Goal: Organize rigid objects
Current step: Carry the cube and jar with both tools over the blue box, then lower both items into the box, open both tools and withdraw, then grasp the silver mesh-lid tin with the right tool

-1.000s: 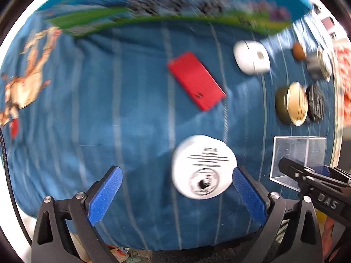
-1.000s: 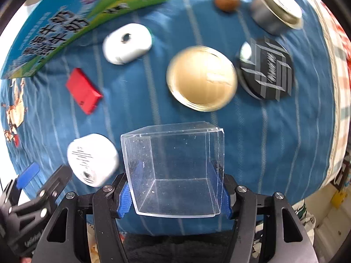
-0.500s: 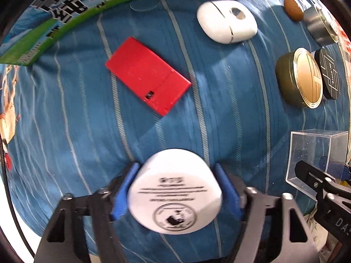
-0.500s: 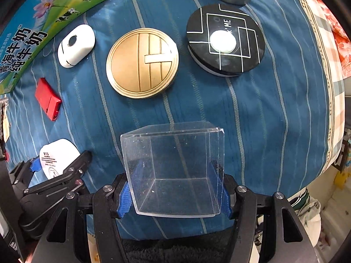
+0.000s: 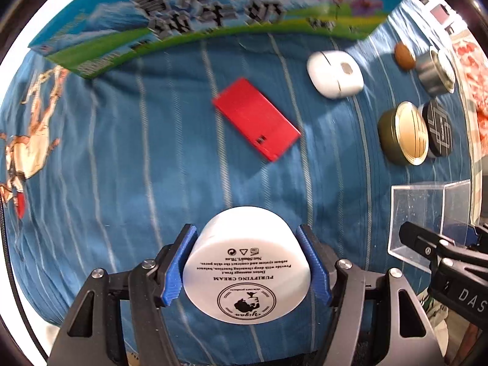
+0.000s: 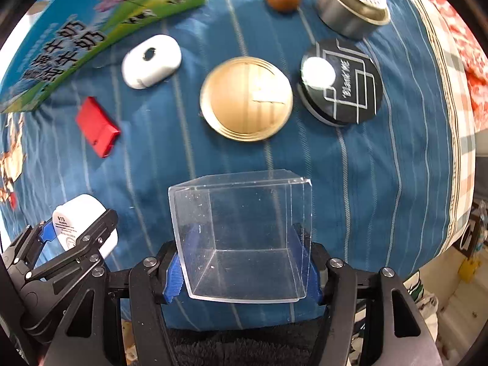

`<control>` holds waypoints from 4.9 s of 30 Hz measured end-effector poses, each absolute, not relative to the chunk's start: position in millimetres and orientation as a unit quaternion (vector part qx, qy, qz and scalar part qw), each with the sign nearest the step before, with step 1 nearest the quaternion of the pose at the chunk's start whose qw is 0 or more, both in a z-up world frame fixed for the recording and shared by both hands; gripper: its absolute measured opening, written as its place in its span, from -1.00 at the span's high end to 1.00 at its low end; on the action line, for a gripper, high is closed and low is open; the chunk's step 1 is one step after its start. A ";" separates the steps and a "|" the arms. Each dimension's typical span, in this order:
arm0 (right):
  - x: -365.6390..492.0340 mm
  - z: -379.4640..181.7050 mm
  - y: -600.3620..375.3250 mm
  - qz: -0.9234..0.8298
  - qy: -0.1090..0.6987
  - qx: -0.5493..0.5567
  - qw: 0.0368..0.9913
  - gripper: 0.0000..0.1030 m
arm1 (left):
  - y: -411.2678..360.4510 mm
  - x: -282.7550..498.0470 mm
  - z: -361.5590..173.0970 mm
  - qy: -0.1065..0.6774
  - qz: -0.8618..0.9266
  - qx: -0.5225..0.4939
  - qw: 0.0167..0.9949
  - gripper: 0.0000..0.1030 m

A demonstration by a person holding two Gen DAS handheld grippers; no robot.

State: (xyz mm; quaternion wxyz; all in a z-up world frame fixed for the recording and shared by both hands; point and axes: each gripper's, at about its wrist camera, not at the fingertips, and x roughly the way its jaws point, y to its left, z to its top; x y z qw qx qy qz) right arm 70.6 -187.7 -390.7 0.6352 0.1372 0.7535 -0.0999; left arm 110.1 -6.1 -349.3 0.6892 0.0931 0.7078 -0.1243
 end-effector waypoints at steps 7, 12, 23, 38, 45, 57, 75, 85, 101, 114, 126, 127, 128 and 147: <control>90.5 -354.2 -154.5 -0.085 0.741 0.129 0.653 -0.26 | -13.3 113.8 -362.2 0.728 -0.131 0.084 0.667 -0.26; 109.3 -353.4 -139.6 -0.085 0.742 0.117 0.655 -0.26 | -4.0 116.4 -384.7 0.774 -0.130 0.052 0.617 -0.32; 143.2 -368.3 -161.4 -0.049 0.750 0.114 0.649 -0.26 | -14.4 116.9 -375.7 0.793 -0.085 0.070 0.599 -0.27; 167.7 -295.0 -164.7 0.039 0.725 0.121 0.677 -0.26 | 23.7 155.2 -202.4 0.700 -0.066 -0.022 0.711 -0.27; 212.8 -210.5 -175.6 0.063 0.667 0.178 0.720 -0.26 | 40.6 234.1 -133.3 0.631 -0.128 -0.033 0.764 -0.27; 386.4 -258.2 -147.5 0.016 0.671 0.144 0.727 -0.25 | 4.2 396.3 -259.7 0.688 -0.146 -0.005 0.711 -0.27; 445.3 -345.1 -158.1 -0.003 0.718 0.137 0.683 -0.26 | -4.1 437.6 -323.6 0.762 -0.154 -0.082 0.624 -0.27; 449.6 -352.5 -155.0 0.001 0.737 0.134 0.662 -0.39 | -20.0 442.4 -310.4 0.778 -0.141 -0.057 0.610 -0.82; 388.0 -276.9 -158.3 -0.024 0.709 0.084 0.699 -1.00 | -11.8 398.0 -200.6 0.676 -0.126 0.020 0.726 -0.99; 276.4 -198.9 -119.4 -0.043 0.630 0.064 0.772 -1.00 | 29.3 294.1 -100.8 0.553 -0.109 0.074 0.823 -0.99; 205.8 -96.1 -107.6 -0.052 0.553 0.058 0.830 -1.00 | 38.3 227.2 -46.2 0.505 -0.126 0.055 0.852 -0.99; 201.6 -89.3 -107.0 -0.050 0.549 0.060 0.832 -1.00 | 37.1 223.3 -42.6 0.503 -0.125 0.054 0.854 -0.99; 196.4 -83.4 -107.7 -0.048 0.547 0.062 0.833 -1.00 | 34.9 220.2 -39.3 0.500 -0.125 0.055 0.855 -0.99; 124.6 -178.1 -332.8 -0.136 0.634 0.164 0.743 -1.00 | -157.7 184.7 -173.1 0.602 -0.143 0.086 0.781 -0.99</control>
